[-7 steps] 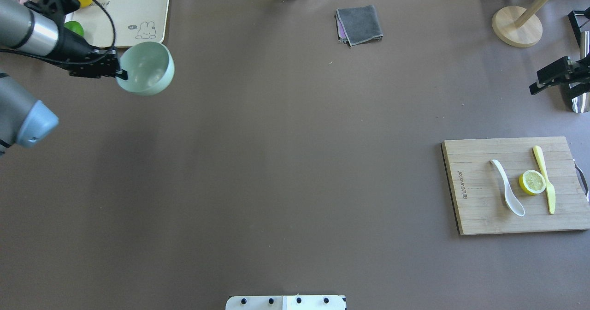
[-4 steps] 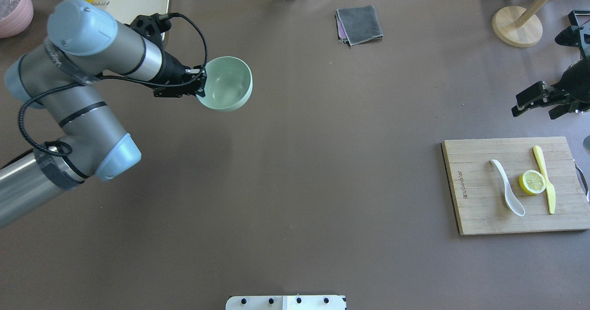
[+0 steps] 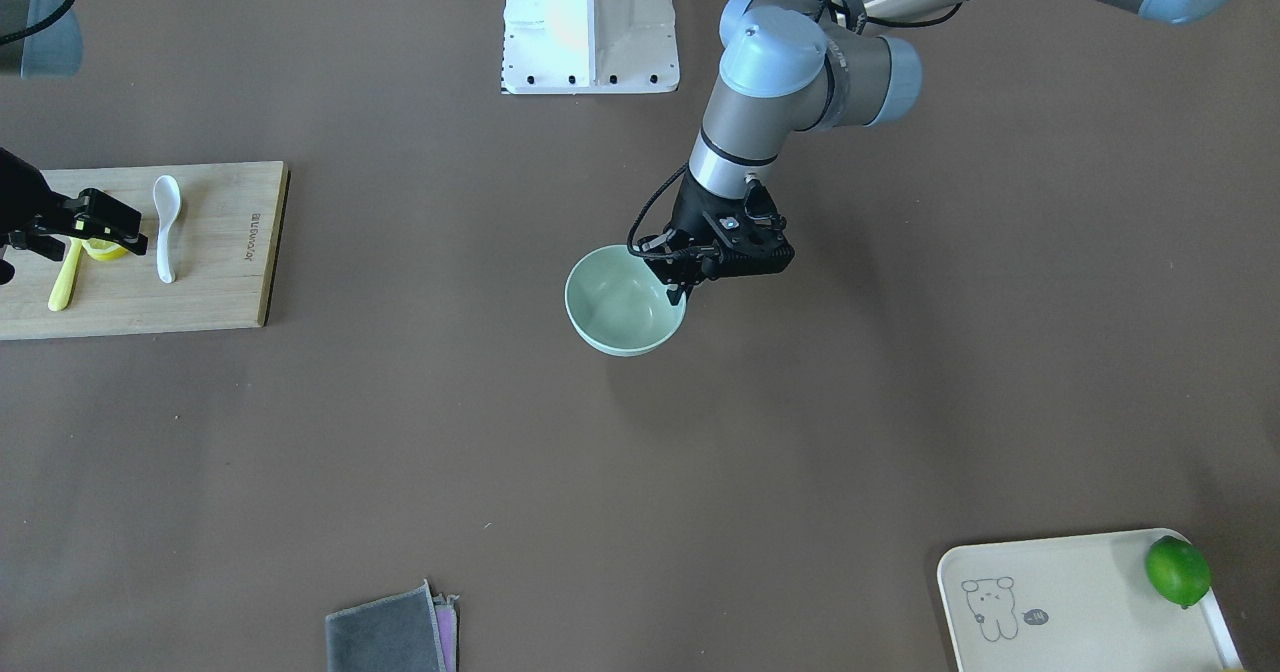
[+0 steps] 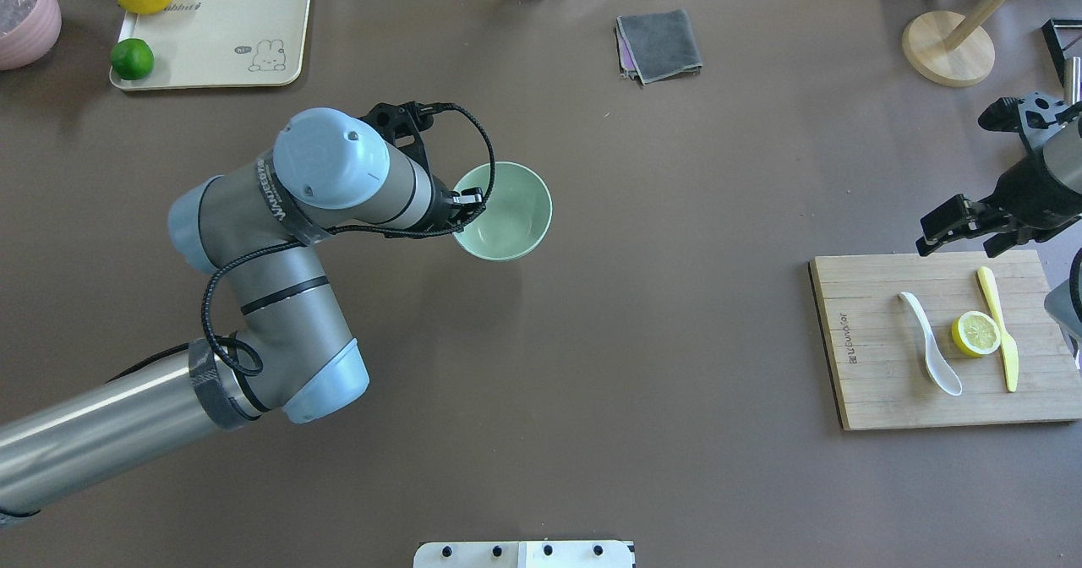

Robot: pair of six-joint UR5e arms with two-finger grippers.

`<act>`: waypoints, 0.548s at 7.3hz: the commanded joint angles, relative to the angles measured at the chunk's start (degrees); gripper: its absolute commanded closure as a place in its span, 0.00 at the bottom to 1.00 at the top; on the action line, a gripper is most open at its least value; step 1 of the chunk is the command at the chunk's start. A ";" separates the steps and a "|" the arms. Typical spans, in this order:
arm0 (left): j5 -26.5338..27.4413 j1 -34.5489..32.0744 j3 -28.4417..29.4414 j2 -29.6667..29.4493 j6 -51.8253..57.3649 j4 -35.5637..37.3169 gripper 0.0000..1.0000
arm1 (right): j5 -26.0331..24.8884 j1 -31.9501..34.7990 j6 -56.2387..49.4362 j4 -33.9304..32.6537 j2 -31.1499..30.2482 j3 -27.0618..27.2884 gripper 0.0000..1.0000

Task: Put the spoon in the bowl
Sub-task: 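Carry the bowl to table centre with left gripper while right arm approaches board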

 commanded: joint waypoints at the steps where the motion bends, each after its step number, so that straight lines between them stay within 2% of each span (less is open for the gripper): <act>1: 2.63 1.06 4.43 -1.93 0.05 -0.92 1.00 | -0.22 -1.23 1.81 -0.07 -0.12 0.38 0.00; 4: 3.33 1.41 4.17 -1.49 -2.05 -1.37 1.00 | -2.14 -4.73 2.09 -0.07 0.05 -0.14 0.00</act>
